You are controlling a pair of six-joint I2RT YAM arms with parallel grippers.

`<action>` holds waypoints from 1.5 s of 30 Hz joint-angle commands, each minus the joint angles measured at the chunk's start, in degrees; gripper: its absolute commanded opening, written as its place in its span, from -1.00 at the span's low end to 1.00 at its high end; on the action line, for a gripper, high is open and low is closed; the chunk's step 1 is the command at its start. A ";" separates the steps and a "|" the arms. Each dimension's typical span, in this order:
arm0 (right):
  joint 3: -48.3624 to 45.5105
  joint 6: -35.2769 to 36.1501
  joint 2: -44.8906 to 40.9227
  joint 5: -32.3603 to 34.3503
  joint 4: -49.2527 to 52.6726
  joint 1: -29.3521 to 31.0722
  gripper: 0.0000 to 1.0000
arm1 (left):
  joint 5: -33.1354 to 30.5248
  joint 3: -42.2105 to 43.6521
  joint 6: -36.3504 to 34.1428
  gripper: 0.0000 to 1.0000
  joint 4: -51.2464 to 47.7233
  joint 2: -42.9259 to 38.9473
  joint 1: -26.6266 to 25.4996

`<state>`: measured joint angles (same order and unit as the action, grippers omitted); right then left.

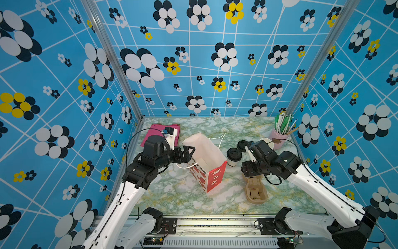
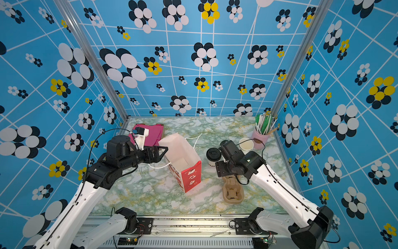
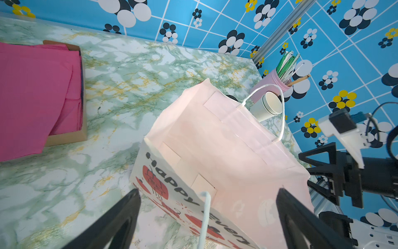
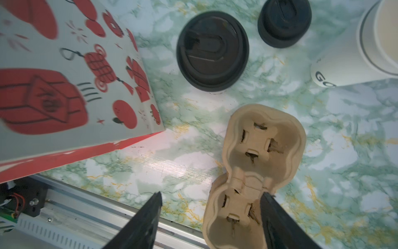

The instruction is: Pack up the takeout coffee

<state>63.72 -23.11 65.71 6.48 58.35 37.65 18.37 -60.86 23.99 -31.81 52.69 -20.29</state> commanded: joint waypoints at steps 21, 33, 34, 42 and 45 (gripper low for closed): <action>-16.44 -1.60 0.50 -7.54 -6.90 -11.72 0.05 | 3.07 4.70 1.97 0.99 4.25 -1.14 1.15; -16.87 1.16 4.70 -6.83 -8.78 -12.16 -0.27 | 3.24 6.03 2.46 0.99 4.15 -2.38 1.45; -16.90 1.32 5.14 -6.92 -8.64 -12.19 -0.33 | 3.18 6.12 2.46 0.98 4.12 -2.41 1.50; -16.63 1.50 5.20 -8.02 -8.12 -12.17 -0.64 | 3.41 6.70 2.83 0.98 4.68 -2.37 1.61; -15.69 1.74 4.24 -8.01 -7.36 -12.16 -0.69 | 3.51 6.72 2.96 0.98 4.83 -2.39 1.66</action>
<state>47.51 -21.85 70.39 -0.14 50.30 25.67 20.91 -54.74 26.55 -28.03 51.03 -19.20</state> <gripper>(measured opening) 0.243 0.992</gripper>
